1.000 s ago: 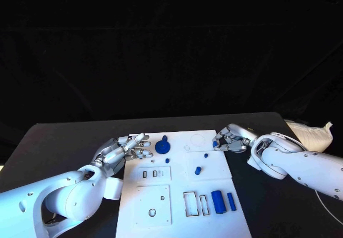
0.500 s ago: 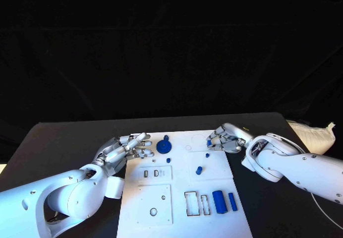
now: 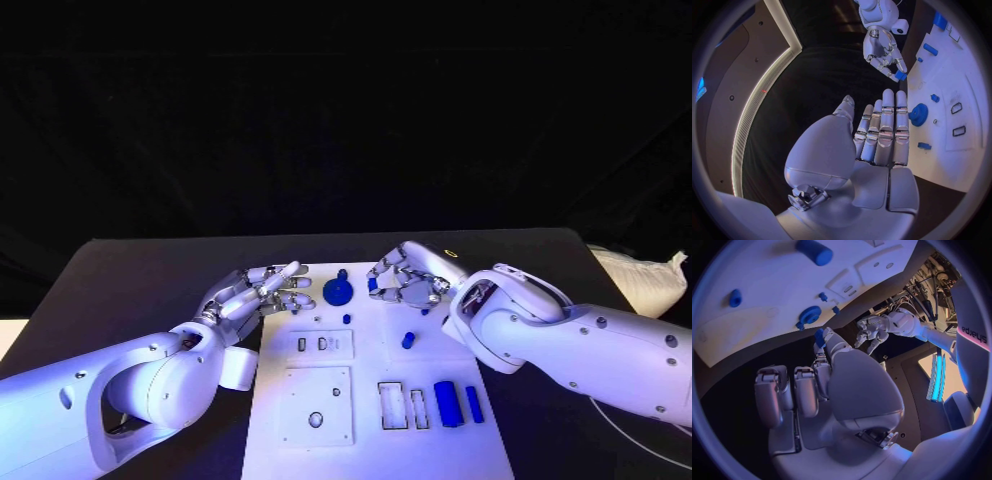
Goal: Assemble the parts on the task board
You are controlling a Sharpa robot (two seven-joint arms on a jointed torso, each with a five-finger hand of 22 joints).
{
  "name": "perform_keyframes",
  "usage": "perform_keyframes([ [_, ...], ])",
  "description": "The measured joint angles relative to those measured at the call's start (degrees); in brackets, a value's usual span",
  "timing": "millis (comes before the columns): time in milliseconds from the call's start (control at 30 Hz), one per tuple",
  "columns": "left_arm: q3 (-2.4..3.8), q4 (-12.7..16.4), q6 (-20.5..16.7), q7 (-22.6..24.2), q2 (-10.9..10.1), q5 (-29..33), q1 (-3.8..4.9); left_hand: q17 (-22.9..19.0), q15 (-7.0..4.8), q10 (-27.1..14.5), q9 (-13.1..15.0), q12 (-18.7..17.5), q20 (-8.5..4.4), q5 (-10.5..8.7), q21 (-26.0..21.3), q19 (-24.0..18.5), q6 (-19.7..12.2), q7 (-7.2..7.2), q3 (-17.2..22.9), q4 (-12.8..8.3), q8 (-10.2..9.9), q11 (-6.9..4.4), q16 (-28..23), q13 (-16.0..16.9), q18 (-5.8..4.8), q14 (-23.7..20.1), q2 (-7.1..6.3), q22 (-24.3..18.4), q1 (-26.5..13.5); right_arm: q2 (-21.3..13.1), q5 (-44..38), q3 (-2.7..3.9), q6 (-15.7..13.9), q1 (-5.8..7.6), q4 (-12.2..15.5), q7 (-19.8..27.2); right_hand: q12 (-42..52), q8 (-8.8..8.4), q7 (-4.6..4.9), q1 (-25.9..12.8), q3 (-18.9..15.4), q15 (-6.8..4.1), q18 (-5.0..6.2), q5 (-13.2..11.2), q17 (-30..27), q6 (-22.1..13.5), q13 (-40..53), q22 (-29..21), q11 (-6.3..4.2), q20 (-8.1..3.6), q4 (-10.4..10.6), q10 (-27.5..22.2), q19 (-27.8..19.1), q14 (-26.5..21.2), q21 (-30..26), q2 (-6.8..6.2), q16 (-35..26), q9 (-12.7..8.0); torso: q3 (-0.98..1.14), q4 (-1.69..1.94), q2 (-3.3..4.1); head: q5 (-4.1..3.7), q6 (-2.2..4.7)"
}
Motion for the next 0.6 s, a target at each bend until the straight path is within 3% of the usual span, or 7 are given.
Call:
perform_keyframes([
  [333,0.0,-0.8,0.0,0.1,-0.2,0.0,-0.02,0.0,0.0,0.0,0.0,0.0,0.0,0.0,0.0,0.0,0.0,0.0,0.0,0.0,0.0,0.0,0.0,0.0,-0.01,0.0,0.0,0.0,0.0,5.2,-3.4,-0.91,2.3,-1.84,0.5,-4.3,-1.0,-0.08,-0.03,-0.2,0.2,0.01,0.0,0.2,0.0,0.0,0.4,0.0,-0.12,0.0,-0.1,0.1,0.0,0.0,0.0,0.21,0.0,0.0,-0.54,0.42,-0.3,0.14,-0.74],
  [600,0.0,-1.3,0.0,0.2,-0.4,0.1,-0.02,0.0,0.0,0.0,0.0,0.0,0.0,0.0,0.0,0.0,0.0,0.0,0.0,0.0,0.0,0.0,0.0,0.0,0.0,0.0,0.0,0.0,0.0,8.4,-6.1,-1.34,4.7,-3.47,-1.1,-6.7,-1.0,-0.52,-0.11,-0.2,0.3,0.02,0.0,0.2,0.0,-0.1,0.7,0.0,-0.14,0.01,-0.1,0.1,0.0,0.0,0.0,0.21,0.0,0.0,-0.6,0.46,-0.33,0.47,-1.12],
])
